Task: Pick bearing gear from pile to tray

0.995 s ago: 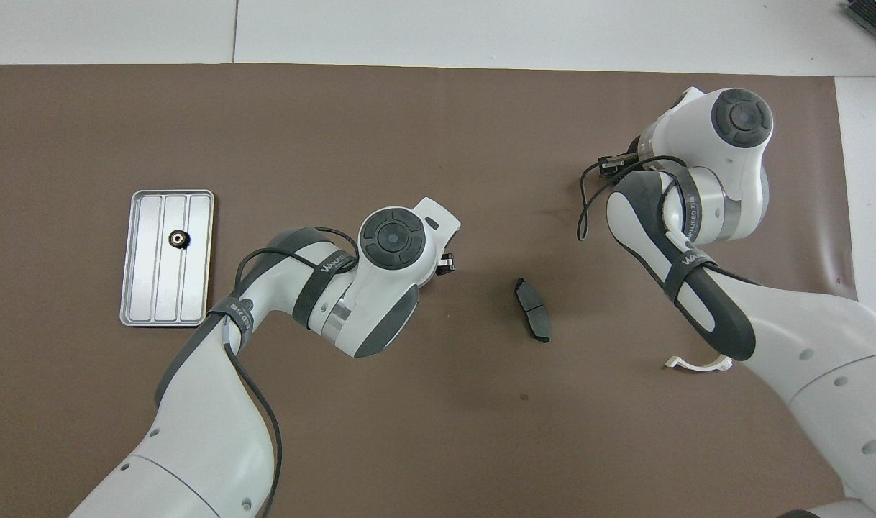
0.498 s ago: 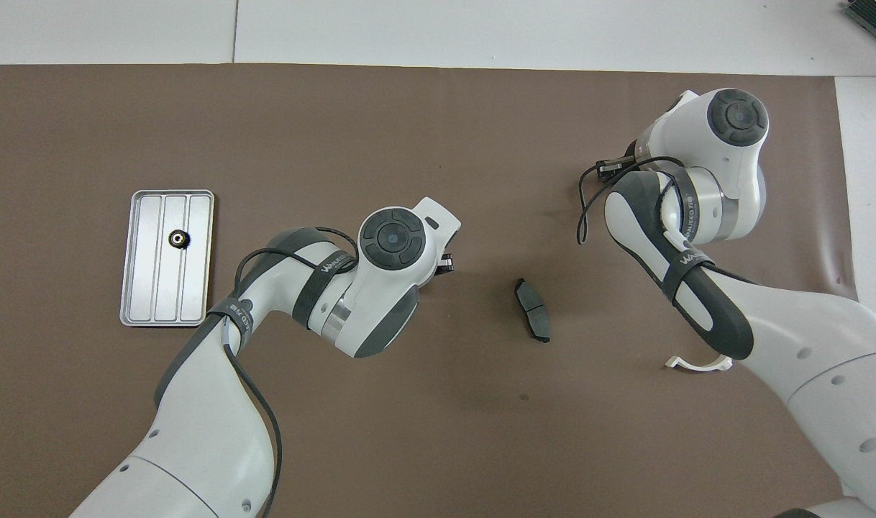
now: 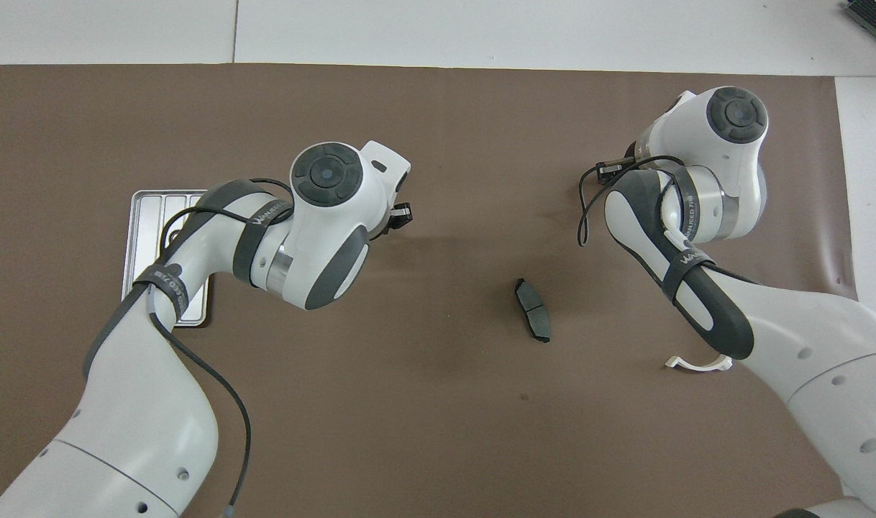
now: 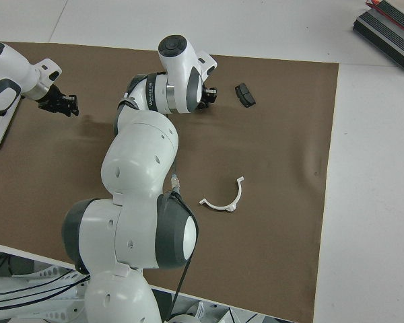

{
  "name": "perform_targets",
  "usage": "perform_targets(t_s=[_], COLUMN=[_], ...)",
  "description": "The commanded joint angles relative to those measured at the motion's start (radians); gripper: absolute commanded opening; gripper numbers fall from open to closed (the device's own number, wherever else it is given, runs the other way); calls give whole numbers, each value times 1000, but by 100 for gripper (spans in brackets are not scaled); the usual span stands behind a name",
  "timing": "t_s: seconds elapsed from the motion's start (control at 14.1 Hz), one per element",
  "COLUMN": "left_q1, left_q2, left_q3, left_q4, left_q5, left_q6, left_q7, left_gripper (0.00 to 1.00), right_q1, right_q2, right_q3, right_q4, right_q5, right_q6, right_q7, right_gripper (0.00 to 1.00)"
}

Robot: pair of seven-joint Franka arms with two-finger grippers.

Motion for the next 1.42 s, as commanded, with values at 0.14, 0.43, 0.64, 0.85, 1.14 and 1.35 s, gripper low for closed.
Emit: perform_targets(t_s=[0.14, 0.43, 0.64, 0.85, 1.14, 1.35], left_q1=[194, 356, 429, 480, 558, 574], left_q2=[-94, -166, -219, -275, -305, -310], left_q3=[-11, -9, -9, -8, -8, -9], left_q4=[-44, -151, -254, -342, -423, -451], left_q5=[2, -1, -2, -2, -2, -2], left_q6=[-118, -138, -131, -123, -71, -25], left_q7=[280, 626, 793, 894, 1026, 1043], left_gripper=[0, 0, 0, 0, 0, 20], right_q1=[-11, -14, -8, 27, 119, 234], right_q2=[3, 1, -23, -77, -138, -140], right_q3=[9, 10, 12, 12, 15, 16], right_q4=[6, 12, 32, 29, 32, 31], right_q5=[13, 16, 29, 23, 26, 28], right_q6=[-30, -45, -89, -140, -223, -200], right_q7=[-36, -37, -19, 122, 344, 522], right_gripper=[0, 0, 0, 0, 0, 0])
